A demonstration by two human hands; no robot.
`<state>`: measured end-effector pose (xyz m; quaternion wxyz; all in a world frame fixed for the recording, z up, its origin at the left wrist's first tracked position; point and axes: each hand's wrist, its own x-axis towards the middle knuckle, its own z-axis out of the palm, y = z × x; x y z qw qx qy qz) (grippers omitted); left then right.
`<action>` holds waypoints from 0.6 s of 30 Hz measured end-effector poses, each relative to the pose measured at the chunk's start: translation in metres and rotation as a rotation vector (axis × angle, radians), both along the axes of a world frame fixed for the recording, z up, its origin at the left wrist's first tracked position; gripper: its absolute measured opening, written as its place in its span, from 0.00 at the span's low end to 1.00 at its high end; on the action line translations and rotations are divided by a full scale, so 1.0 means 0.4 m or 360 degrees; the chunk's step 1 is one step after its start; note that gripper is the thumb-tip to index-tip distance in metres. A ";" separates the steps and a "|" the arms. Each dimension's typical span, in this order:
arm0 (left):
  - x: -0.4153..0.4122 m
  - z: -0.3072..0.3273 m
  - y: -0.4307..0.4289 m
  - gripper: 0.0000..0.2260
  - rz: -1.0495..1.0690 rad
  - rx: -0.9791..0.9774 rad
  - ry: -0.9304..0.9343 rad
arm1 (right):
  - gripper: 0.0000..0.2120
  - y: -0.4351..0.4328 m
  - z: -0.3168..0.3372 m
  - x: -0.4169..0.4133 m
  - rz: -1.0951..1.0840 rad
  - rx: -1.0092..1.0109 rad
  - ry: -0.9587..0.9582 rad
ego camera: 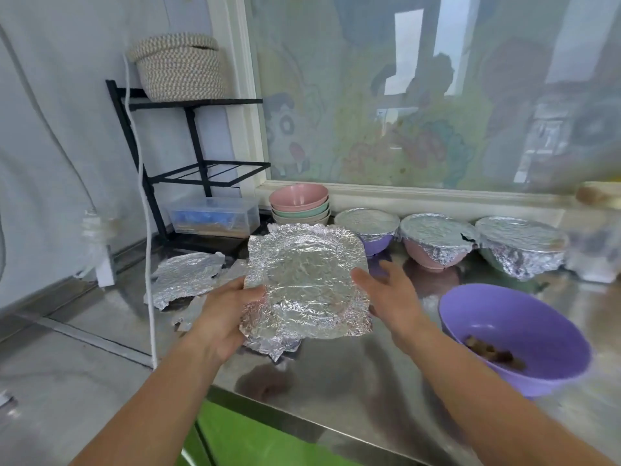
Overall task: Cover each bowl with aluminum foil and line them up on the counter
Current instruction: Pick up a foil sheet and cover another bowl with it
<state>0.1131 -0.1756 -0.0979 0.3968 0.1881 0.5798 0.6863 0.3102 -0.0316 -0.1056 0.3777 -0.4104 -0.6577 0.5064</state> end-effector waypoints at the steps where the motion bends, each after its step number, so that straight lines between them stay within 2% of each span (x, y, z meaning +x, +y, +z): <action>1: 0.024 0.006 0.009 0.19 -0.0022 0.0002 -0.0007 | 0.40 0.018 0.007 0.019 -0.0003 -0.0160 0.0107; 2: 0.048 0.012 0.019 0.26 -0.0045 0.0002 -0.0014 | 0.43 0.032 0.015 0.042 -0.0036 -0.0244 0.0188; 3: 0.075 0.020 0.030 0.31 -0.0079 0.0002 -0.0019 | 0.38 0.038 0.026 0.067 -0.0043 -0.0266 0.0264; 4: 0.105 0.028 0.041 0.33 -0.0115 0.0017 -0.0031 | 0.28 0.040 0.041 0.098 -0.0077 -0.0279 0.0319; 5: 0.136 0.038 0.055 0.29 -0.0150 0.0043 -0.0041 | 0.16 0.037 0.062 0.128 -0.0107 -0.0237 0.0345; 6: 0.170 0.051 0.066 0.21 -0.0190 0.0064 -0.0049 | 0.08 0.039 0.078 0.161 -0.0166 -0.0169 0.0320; 8: 0.239 0.076 0.091 0.08 -0.0256 0.0062 -0.0044 | 0.12 0.048 0.102 0.231 -0.0316 0.0083 0.0185; 9: 0.265 0.082 0.109 0.06 -0.0268 0.0049 -0.0005 | 0.15 0.054 0.112 0.268 -0.0375 0.0192 0.0103; 14: 0.412 0.069 0.196 0.07 -0.0203 -0.0105 0.0410 | 0.19 0.078 0.123 0.453 -0.0631 0.0508 -0.0610; 16: 0.483 0.042 0.221 0.11 -0.0221 -0.0140 0.0612 | 0.19 0.091 0.104 0.514 -0.0729 0.0487 -0.0887; 18: 0.527 -0.002 0.250 0.15 -0.0207 -0.0184 0.0794 | 0.21 0.100 0.078 0.557 -0.0805 0.0450 -0.1037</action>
